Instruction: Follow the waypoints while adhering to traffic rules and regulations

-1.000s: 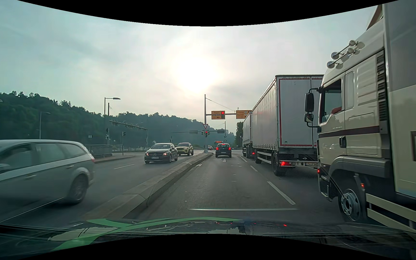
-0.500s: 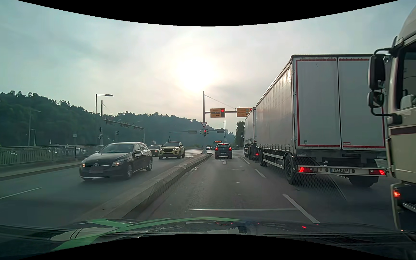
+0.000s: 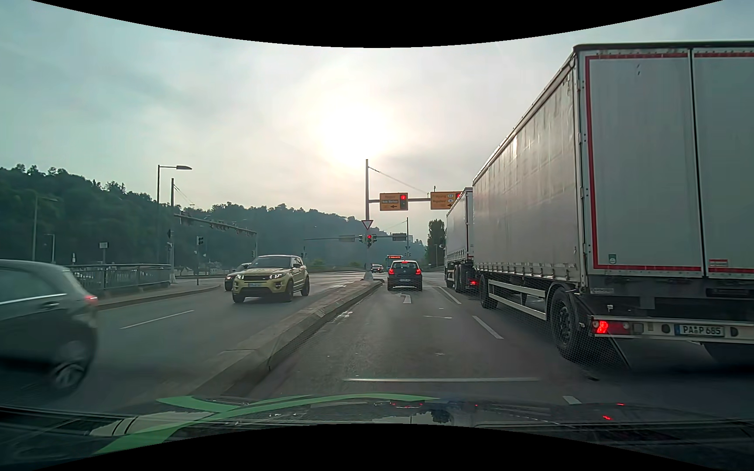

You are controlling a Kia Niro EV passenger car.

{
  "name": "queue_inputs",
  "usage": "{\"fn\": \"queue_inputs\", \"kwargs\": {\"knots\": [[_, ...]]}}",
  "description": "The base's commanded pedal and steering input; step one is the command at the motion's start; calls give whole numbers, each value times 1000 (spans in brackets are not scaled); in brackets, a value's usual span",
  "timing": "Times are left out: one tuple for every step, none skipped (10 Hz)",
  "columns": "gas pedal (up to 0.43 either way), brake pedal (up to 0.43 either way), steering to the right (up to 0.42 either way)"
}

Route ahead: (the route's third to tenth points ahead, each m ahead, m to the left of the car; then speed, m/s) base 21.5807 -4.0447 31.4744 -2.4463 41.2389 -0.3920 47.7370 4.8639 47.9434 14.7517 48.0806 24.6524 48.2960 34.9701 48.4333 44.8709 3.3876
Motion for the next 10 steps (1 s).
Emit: {"fn": "queue_inputs", "kwargs": {"knots": [[0,0,2],[0,0,3],[0,0,5],[0,0,6],[0,0,6],[0,0,6],[0,0,6],[0,0,6],[0,0,6],[0,0,6]]}}
